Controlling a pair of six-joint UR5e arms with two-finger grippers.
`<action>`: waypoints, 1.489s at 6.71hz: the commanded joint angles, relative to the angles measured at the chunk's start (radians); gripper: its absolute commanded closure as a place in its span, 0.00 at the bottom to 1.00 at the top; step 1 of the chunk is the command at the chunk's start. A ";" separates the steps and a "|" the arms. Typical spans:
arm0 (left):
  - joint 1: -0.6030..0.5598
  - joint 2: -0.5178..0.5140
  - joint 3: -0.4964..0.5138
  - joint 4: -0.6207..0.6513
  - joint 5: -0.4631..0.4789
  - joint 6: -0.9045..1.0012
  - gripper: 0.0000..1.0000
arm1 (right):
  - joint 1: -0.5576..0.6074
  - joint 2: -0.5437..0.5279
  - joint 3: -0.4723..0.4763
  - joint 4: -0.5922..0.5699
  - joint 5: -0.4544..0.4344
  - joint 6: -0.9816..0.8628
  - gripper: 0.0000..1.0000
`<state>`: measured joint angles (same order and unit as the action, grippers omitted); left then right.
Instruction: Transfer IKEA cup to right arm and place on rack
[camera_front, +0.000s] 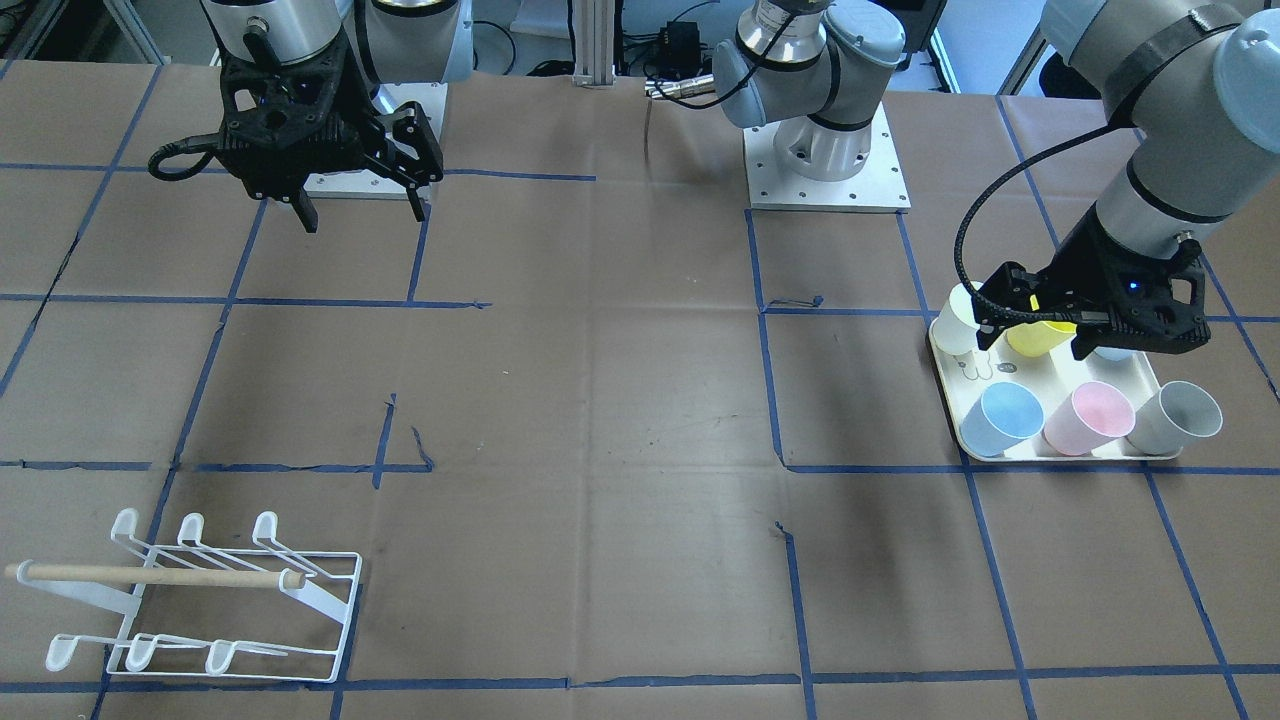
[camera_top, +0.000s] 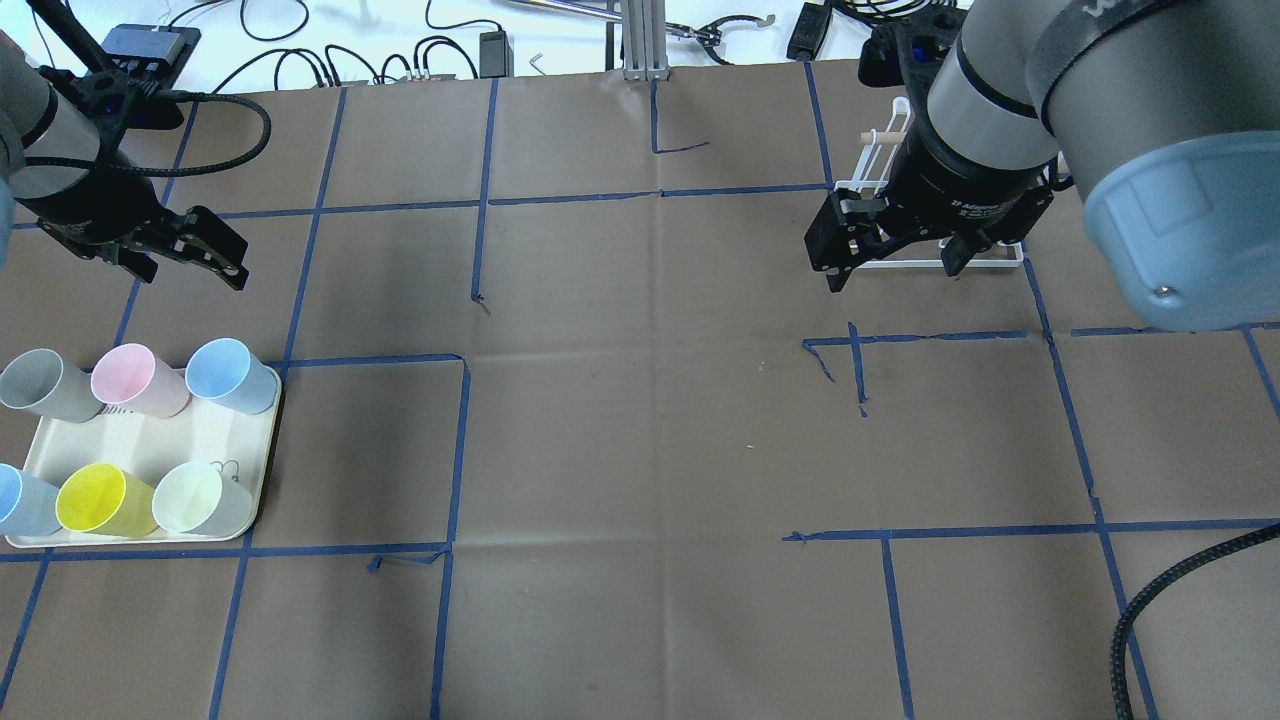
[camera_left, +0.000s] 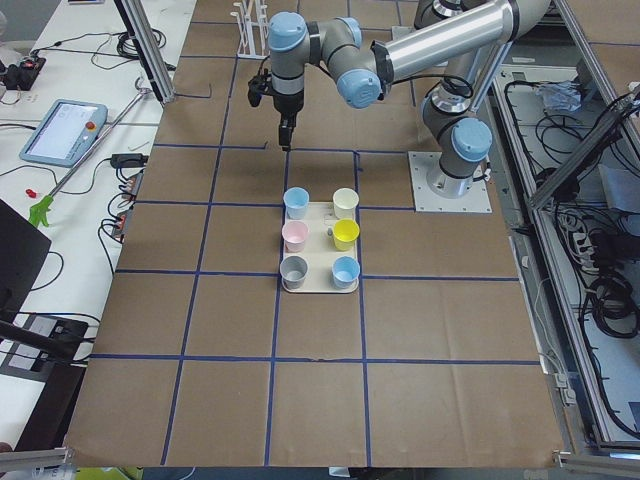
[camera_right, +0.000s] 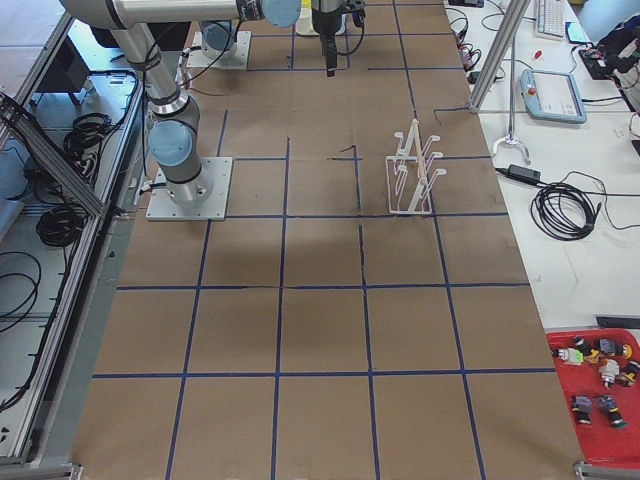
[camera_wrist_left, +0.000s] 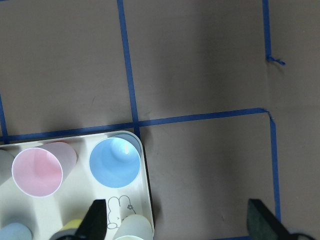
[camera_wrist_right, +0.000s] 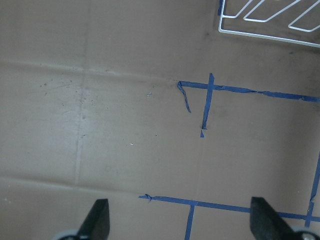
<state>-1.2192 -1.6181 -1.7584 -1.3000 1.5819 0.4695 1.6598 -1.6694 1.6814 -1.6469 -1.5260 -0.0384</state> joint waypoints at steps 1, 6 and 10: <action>0.061 -0.011 -0.115 0.147 -0.002 0.015 0.00 | 0.000 -0.001 -0.003 -0.001 0.001 0.000 0.00; 0.076 -0.137 -0.181 0.309 -0.010 0.043 0.00 | 0.000 0.000 0.015 -0.086 0.039 0.008 0.00; 0.083 -0.190 -0.194 0.294 0.000 0.032 0.00 | 0.000 0.016 0.137 -0.466 0.300 0.260 0.00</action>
<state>-1.1401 -1.7965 -1.9426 -1.0023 1.5815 0.5075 1.6597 -1.6574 1.7687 -1.9728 -1.3125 0.1091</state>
